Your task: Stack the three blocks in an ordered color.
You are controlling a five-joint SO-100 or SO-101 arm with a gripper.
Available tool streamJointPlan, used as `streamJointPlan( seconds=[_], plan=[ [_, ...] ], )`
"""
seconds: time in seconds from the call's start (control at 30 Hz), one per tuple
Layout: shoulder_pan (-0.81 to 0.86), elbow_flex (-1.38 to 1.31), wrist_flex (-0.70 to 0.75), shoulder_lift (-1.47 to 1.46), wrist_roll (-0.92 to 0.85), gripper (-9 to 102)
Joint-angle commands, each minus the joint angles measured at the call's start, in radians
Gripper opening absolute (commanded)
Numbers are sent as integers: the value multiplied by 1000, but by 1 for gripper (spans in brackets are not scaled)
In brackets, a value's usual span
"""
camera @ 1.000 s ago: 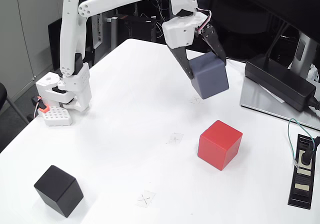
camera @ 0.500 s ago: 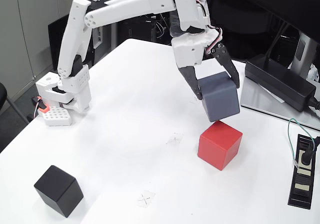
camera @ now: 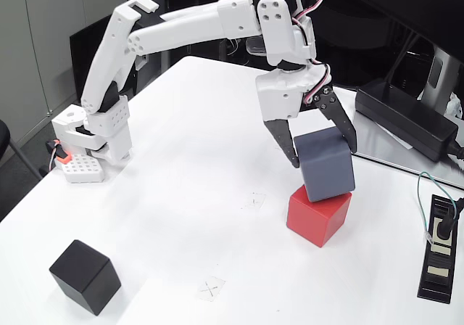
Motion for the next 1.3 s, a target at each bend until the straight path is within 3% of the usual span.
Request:
streamJointPlan(
  seconds=[0.0,0.5,0.9,1.27],
  plan=[
    [12,-43,2,11,8,12],
    [15,-28,2,8,0,12],
    [15,-26,2,8,8,38],
    [40,-29,3,21,0,39]
  ],
)
